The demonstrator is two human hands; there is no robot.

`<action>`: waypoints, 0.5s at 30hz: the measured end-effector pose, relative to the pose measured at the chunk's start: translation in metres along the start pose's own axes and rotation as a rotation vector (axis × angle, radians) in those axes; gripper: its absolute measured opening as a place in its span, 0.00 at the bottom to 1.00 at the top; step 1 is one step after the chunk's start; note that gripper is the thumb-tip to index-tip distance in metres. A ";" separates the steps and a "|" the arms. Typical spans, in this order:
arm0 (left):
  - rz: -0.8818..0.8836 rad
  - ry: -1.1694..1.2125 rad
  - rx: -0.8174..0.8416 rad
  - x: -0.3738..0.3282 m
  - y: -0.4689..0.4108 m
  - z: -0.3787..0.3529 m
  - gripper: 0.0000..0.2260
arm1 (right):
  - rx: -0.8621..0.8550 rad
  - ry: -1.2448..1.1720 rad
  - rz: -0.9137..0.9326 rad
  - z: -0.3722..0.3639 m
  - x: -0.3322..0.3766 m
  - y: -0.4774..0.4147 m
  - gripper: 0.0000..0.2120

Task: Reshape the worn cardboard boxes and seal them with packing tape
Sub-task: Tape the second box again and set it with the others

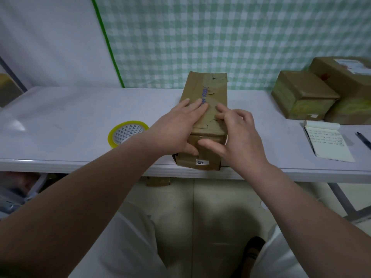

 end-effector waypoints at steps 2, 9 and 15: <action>-0.003 0.009 -0.025 0.001 0.001 -0.001 0.56 | 0.093 0.152 0.054 0.002 0.015 -0.004 0.40; -0.005 -0.008 0.011 0.001 0.001 -0.001 0.58 | 0.447 0.455 -0.032 -0.011 0.021 -0.032 0.50; 0.011 -0.007 0.010 -0.001 0.002 0.001 0.56 | 0.471 0.423 -0.023 -0.011 0.022 -0.032 0.48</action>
Point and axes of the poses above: each hand's wrist, its own y-axis away from the middle knuckle, its own z-axis out of the back of the hand, x = y × z, the point moved 4 cm from there along -y, towards the middle knuckle, and after that the axes turned 11 degrees about -y, right-handed, at the moved point
